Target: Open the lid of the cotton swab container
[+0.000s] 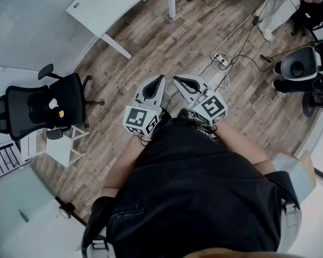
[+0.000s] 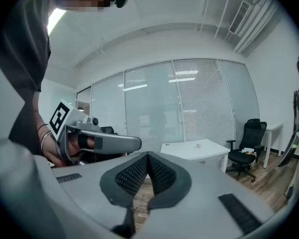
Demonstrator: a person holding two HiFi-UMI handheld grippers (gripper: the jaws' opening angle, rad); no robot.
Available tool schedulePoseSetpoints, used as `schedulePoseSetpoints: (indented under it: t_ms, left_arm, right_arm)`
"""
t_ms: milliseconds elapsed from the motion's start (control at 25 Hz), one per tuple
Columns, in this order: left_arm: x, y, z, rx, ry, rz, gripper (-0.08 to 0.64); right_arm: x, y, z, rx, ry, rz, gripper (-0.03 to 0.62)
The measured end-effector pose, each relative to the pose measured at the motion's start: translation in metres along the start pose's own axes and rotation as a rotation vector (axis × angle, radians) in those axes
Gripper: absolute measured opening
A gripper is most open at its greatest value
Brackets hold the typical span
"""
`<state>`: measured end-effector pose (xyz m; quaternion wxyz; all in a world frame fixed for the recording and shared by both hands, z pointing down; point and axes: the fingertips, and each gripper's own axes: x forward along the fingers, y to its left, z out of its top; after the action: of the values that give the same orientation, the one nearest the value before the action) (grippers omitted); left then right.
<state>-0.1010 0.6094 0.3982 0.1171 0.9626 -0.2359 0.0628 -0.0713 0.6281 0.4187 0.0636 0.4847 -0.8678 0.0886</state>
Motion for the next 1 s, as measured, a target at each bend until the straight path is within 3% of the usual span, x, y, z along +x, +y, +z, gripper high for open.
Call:
schedulePoseSetpoints:
  t_ms: [560, 1000]
  left_arm:
    - [0.004, 0.037, 0.0, -0.031, -0.005, -0.008, 0.014]
    - [0.007, 0.135, 0.028, -0.019, -0.018, -0.014, 0.014]
  right_arm:
    - [0.039, 0.0, 0.012, -0.012, -0.016, 0.011, 0.021]
    - [0.13, -0.012, 0.031, -0.005, -0.002, -0.002, 0.021]
